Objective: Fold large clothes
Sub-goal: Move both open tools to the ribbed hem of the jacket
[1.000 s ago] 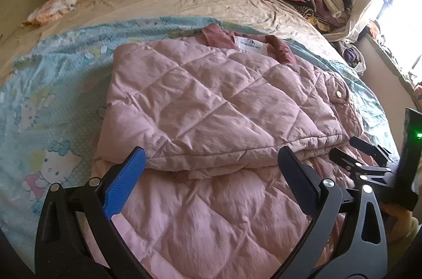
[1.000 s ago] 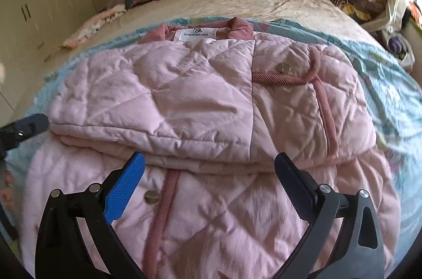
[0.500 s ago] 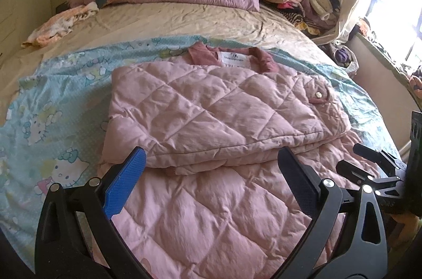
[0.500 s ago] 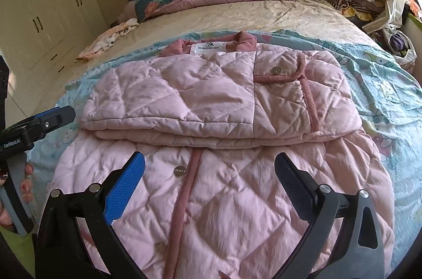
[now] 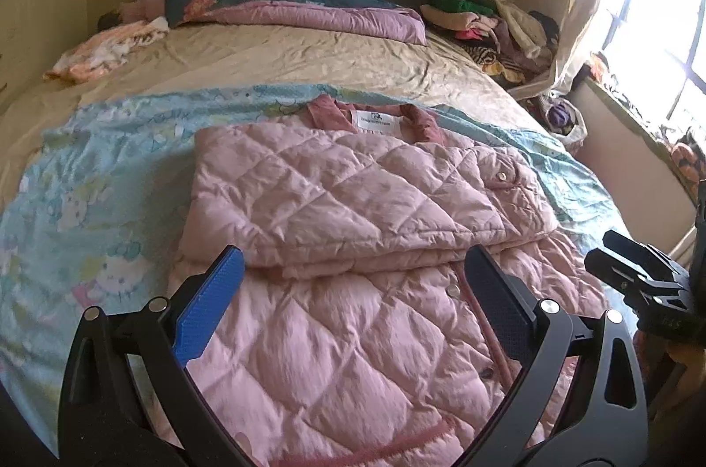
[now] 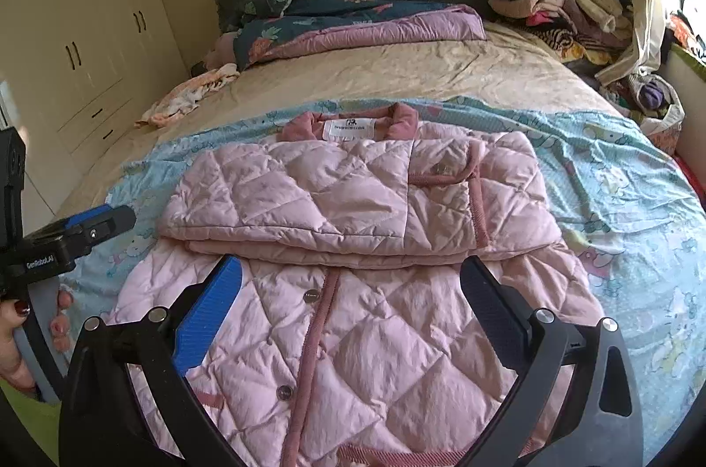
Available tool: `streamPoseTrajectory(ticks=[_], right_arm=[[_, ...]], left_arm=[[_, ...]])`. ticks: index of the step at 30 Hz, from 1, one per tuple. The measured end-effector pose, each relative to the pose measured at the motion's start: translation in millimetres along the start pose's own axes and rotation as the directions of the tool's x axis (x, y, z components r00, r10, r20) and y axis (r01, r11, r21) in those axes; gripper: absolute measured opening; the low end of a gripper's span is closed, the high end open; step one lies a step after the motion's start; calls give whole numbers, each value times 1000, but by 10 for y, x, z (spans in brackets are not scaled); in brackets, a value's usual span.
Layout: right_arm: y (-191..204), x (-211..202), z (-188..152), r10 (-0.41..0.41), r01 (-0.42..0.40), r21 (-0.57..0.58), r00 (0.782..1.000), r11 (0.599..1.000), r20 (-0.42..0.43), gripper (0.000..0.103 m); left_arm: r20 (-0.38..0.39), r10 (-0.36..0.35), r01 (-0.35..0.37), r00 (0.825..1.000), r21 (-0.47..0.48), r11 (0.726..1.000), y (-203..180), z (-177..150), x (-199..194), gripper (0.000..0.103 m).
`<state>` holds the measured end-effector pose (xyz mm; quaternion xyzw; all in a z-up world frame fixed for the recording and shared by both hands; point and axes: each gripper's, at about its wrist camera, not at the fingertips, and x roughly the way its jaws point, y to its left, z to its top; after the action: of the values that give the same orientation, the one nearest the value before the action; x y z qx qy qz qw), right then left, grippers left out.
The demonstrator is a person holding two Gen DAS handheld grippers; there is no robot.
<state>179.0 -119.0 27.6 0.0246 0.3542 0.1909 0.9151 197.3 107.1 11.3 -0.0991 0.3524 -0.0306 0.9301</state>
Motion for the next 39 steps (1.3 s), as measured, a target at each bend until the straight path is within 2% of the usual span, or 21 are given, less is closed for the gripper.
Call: streamPoseTrajectory(ticks=[6, 17, 27, 39], right_arm=[[17, -180, -13, 4, -4, -3, 1000, 1000, 20, 99], [32, -555, -60, 13, -12, -18, 998, 1000, 63, 99], [-53, -929, -114, 4, -3, -12, 993, 1000, 121, 99], [-103, -1182, -212, 9, -5, -23, 989, 1000, 151, 99]], left_arm=[[43, 9, -8, 999, -31, 999, -10, -119, -248, 93], [105, 5, -3, 994, -25, 1000, -163, -239, -657, 93], [119, 18, -15, 993, -26, 1000, -217, -401, -878, 93], [116, 34, -33, 993, -17, 999, -274, -540, -1021, 94]])
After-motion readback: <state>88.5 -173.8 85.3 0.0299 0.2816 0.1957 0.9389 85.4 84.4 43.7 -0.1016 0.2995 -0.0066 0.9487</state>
